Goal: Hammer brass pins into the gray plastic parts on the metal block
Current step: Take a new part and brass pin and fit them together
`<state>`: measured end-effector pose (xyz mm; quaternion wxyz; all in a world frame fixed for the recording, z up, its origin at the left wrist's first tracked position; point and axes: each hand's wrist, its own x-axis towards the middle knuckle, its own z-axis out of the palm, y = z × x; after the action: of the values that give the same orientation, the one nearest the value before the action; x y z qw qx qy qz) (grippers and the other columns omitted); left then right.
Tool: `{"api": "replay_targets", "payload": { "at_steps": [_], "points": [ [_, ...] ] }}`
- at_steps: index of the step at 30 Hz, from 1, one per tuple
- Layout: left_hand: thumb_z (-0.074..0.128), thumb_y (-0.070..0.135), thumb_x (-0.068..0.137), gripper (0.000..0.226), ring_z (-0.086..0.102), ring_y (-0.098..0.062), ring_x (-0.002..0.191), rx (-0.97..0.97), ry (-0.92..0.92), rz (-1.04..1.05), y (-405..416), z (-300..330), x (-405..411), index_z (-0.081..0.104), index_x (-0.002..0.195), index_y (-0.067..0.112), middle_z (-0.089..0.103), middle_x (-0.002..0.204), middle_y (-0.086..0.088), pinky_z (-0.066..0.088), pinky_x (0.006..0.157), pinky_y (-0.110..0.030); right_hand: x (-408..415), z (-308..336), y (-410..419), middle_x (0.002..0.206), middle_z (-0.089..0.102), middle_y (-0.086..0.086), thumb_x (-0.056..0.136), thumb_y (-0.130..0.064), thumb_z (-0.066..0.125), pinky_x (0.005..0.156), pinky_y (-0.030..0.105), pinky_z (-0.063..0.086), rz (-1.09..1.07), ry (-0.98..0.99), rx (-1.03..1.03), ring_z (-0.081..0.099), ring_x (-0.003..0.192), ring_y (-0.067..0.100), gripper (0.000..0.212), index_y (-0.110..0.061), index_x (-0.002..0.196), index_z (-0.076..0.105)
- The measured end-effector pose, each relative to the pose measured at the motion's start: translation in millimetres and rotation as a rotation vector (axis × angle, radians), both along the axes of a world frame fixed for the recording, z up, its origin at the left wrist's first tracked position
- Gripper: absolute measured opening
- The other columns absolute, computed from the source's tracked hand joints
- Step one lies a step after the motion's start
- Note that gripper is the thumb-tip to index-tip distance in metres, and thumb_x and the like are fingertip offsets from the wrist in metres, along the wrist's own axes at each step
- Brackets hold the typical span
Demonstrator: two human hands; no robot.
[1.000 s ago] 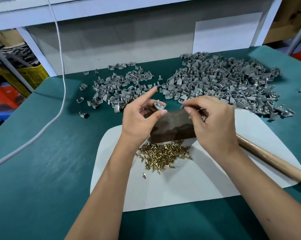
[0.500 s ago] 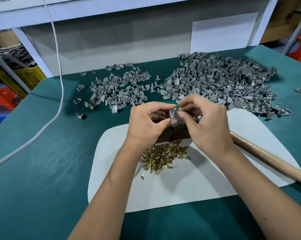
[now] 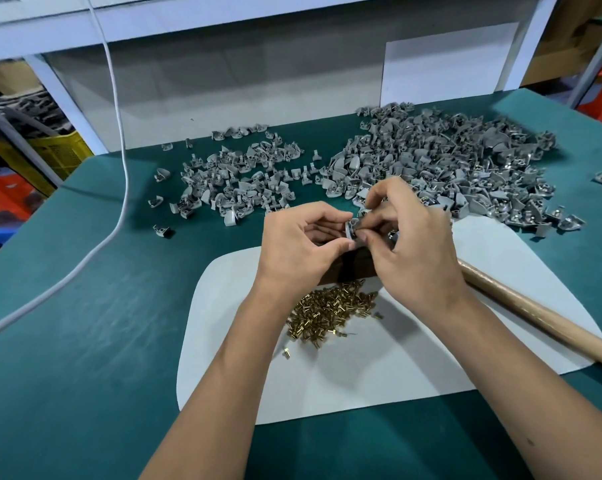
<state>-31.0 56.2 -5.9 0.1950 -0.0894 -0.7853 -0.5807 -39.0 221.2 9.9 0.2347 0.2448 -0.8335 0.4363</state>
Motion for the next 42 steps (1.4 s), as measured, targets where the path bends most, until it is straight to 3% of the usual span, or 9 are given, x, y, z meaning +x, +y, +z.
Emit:
{"api": "replay_targets", "payload": {
  "at_steps": [5,9,13,16,20,27,35,42],
  "points": [
    [0.088,-0.007,0.069,0.03,0.077,-0.018,0.077,-0.011,0.018,-0.007,4,-1,0,0.077,0.092,0.01,0.078,0.083,-0.003,0.063,0.076,-0.029,0,-1,-1,0.081,0.068,-0.014,0.079,0.007,0.076,0.072,0.017,0.055,0.003,0.003,0.006,0.069,0.082,0.002,0.052,-0.031,0.099,0.048],
    [0.087,-0.002,0.071,0.026,0.076,-0.016,0.077,-0.064,0.049,0.009,4,-2,-1,0.077,0.091,0.009,0.077,0.084,-0.001,0.064,0.076,-0.037,-1,-2,-3,0.082,0.068,-0.007,0.08,0.009,0.075,0.071,0.013,0.053,-0.013,-0.002,0.029,0.069,0.082,0.005,0.052,-0.031,0.099,0.048],
    [0.089,-0.003,0.069,0.03,0.076,-0.016,0.077,0.012,0.032,0.043,4,-1,-1,0.077,0.091,0.012,0.077,0.083,-0.002,0.064,0.077,-0.033,0,-4,-5,0.085,0.07,-0.005,0.084,0.004,0.076,0.075,0.009,0.05,-0.031,0.018,-0.027,0.068,0.083,0.001,0.035,-0.02,0.1,0.056],
    [0.09,-0.004,0.068,0.033,0.076,-0.02,0.078,0.121,-0.005,0.031,3,0,-1,0.076,0.092,0.012,0.078,0.084,-0.004,0.062,0.079,-0.032,-1,-4,-5,0.088,0.07,-0.003,0.087,-0.001,0.076,0.077,0.016,0.055,-0.04,0.07,-0.068,0.068,0.084,0.003,0.021,-0.01,0.101,0.064],
    [0.092,-0.002,0.068,0.034,0.076,-0.021,0.081,0.167,-0.001,0.013,1,3,1,0.075,0.094,0.013,0.078,0.086,-0.006,0.06,0.08,-0.03,-3,-5,0,0.093,0.072,-0.003,0.087,-0.001,0.077,0.081,0.011,0.053,0.014,0.102,-0.05,0.069,0.088,0.002,0.02,-0.008,0.104,0.067],
    [0.091,0.0,0.069,0.033,0.075,-0.018,0.081,0.147,-0.01,-0.031,-1,7,4,0.076,0.093,0.016,0.078,0.086,-0.003,0.06,0.08,-0.027,-8,-9,5,0.095,0.074,0.004,0.092,-0.008,0.074,0.084,0.025,0.055,-0.02,0.225,0.04,0.067,0.088,0.015,0.007,-0.007,0.099,0.077],
    [0.089,-0.002,0.07,0.042,0.076,-0.022,0.09,0.173,0.012,-0.04,2,8,4,0.075,0.107,0.014,0.078,0.096,-0.006,0.06,0.086,-0.029,-8,-8,3,0.093,0.068,0.005,0.096,-0.006,0.066,0.079,0.015,0.046,-0.03,0.151,0.016,0.059,0.087,0.014,0.006,-0.004,0.098,0.071],
    [0.085,-0.006,0.075,0.027,0.078,-0.023,0.087,0.15,0.007,0.031,8,6,3,0.079,0.1,0.002,0.079,0.093,-0.009,0.062,0.085,-0.037,-5,-7,1,0.089,0.068,0.0,0.094,-0.005,0.068,0.076,0.011,0.045,-0.04,0.084,-0.034,0.061,0.083,0.011,0.005,-0.006,0.096,0.072]
  ]
}}
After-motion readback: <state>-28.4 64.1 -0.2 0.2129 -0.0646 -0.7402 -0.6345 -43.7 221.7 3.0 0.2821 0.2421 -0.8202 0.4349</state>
